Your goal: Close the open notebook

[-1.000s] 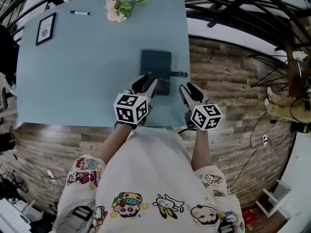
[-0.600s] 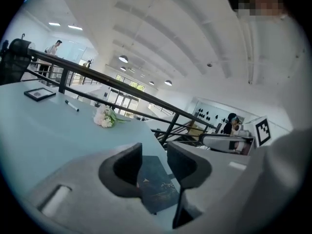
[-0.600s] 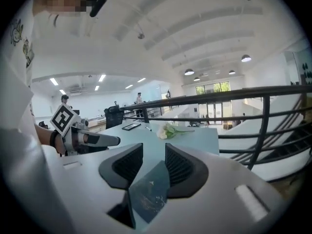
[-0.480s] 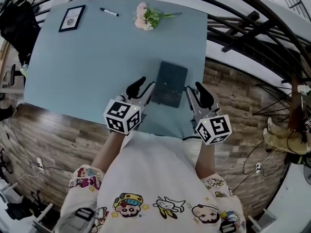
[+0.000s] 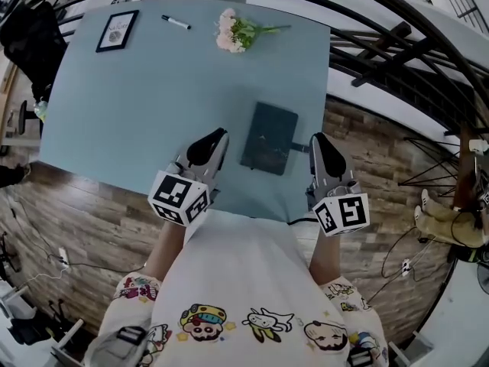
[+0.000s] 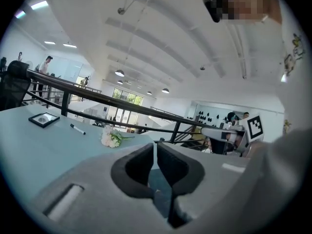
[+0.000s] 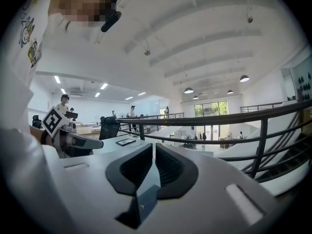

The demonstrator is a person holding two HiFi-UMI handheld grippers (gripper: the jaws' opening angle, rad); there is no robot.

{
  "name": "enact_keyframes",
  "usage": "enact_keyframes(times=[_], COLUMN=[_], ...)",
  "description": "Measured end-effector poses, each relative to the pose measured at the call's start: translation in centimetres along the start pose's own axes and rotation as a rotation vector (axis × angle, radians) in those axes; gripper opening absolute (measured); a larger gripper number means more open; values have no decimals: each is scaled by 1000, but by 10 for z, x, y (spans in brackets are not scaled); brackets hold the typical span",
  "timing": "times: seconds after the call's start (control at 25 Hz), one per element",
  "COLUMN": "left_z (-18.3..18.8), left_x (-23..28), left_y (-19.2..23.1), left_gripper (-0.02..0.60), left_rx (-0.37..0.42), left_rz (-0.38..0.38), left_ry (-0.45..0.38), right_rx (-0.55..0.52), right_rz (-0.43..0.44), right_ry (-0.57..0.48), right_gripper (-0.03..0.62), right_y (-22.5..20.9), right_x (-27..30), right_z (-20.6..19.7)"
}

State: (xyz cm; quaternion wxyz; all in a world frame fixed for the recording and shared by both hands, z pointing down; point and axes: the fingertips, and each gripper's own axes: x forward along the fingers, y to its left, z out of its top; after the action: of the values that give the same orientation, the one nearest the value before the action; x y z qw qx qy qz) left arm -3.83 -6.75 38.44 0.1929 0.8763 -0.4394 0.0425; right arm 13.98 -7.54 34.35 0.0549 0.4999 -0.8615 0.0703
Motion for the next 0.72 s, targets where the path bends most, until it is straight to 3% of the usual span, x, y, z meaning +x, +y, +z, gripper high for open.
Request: enact_keyframes(times=[0.08,0.72], left_z=[2,-1], left_x=[-3,-3], left_y=[4,16], left_gripper=[2,-2], left_rx=[-7,11], left_rz=[7,2], left_ry=[-15,8], right_rx=[10,27], right_rz=[-16,-45], right_ry=[-3,33], right_gripper=[9,9], right_y=[-2,7], right_x=[-3,-4], right_z=[-2,-17])
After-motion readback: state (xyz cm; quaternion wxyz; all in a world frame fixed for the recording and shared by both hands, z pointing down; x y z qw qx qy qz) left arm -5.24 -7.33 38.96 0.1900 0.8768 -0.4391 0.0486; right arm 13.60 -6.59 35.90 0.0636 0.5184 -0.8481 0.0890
